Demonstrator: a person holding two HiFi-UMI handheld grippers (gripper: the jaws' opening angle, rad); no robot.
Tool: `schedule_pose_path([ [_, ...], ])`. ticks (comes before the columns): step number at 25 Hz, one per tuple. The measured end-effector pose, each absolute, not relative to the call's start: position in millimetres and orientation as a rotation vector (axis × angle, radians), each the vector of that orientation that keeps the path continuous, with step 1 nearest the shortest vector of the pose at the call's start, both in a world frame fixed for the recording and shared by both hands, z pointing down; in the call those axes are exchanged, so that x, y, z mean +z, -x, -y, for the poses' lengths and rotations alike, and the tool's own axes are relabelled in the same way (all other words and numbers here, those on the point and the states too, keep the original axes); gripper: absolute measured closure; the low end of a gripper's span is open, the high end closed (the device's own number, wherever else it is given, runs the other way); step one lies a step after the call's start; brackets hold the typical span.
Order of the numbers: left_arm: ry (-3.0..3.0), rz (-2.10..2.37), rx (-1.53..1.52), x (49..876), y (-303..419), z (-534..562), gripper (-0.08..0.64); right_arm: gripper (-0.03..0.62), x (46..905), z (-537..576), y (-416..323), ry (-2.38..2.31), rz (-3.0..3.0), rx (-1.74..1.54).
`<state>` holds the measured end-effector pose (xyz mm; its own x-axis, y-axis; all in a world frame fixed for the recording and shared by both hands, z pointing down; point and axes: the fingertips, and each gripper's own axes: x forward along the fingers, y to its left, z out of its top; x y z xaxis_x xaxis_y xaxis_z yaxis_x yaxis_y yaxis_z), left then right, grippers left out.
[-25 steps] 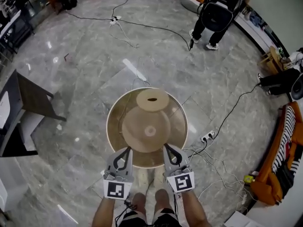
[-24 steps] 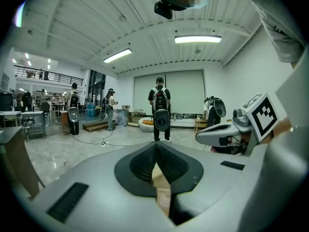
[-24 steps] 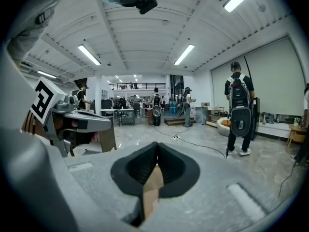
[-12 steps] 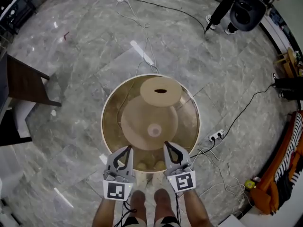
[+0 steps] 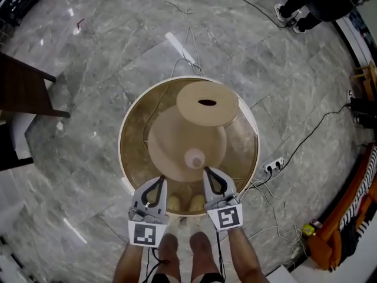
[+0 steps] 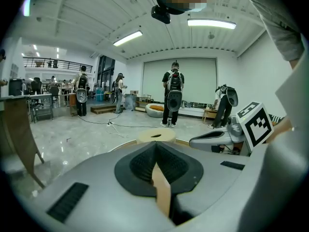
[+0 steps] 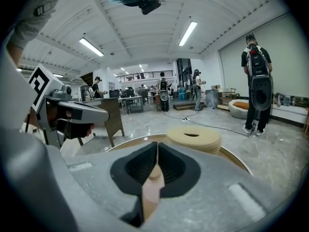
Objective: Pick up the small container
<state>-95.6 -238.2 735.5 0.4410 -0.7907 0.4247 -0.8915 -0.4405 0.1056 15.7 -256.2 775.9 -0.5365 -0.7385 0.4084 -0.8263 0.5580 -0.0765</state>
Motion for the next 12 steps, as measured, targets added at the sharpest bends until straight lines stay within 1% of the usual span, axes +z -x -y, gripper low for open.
schedule_pose_path([
  [1,-2.377,1.441,0.457,740.3,95.7,238.8,0.543,0.543,782.8,257.0,-14.0,-1.272,2.468,0.391],
  [2,-2.375,1.440,0.462,744.6,95.9,239.5,0.543,0.471,789.3,257.9,-12.5,-1.260,2.469,0.402],
  [4,-2.381,1.436,0.476,752.0,96.4,240.5,0.543,0.462,801.1,260.1,-10.1,-1.243,2.469,0.399],
  [7,-2.376,1.437,0.485,761.9,98.0,239.9,0.543,0.382,817.9,261.1,-5.2,-1.216,2.470,0.408],
  [8,-2.370,1.441,0.483,765.1,98.9,239.7,0.543,0.370,822.9,261.4,-3.3,-1.208,2.469,0.407],
  [12,-2.344,1.449,0.487,777.9,100.6,237.3,0.543,0.362,839.1,264.0,1.8,-1.192,2.466,0.398],
])
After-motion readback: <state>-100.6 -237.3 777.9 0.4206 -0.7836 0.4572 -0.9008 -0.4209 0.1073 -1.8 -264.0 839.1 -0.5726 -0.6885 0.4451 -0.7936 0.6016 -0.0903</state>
